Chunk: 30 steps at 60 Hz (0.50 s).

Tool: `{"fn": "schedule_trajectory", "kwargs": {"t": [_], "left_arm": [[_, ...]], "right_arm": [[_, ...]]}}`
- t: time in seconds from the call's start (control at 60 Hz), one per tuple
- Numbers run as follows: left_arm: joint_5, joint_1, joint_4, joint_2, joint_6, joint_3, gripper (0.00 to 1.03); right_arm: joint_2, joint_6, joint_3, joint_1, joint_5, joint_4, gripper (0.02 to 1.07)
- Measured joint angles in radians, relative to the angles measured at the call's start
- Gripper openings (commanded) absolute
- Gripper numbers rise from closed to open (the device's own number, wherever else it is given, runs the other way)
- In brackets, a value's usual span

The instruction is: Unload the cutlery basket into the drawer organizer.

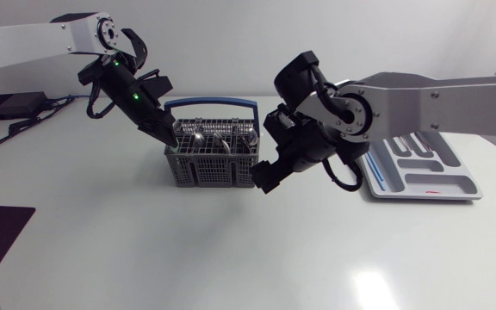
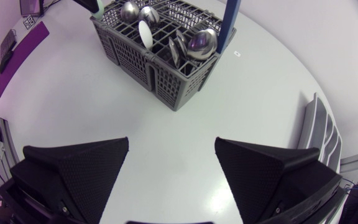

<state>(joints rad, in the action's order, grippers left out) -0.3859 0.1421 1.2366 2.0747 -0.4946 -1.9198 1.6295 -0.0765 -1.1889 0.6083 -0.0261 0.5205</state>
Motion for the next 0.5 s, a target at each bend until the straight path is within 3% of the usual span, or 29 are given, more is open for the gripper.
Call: {"fn": "schedule_trajectory", "kwargs": {"t": [0.5], "left_arm": [[-0.024, -0.01, 0.005, -0.066, 0.0, 0.0, 0.04]], "right_arm": [[0.0, 0.0, 0.0, 0.001, 0.0, 0.0, 1.02]]}}
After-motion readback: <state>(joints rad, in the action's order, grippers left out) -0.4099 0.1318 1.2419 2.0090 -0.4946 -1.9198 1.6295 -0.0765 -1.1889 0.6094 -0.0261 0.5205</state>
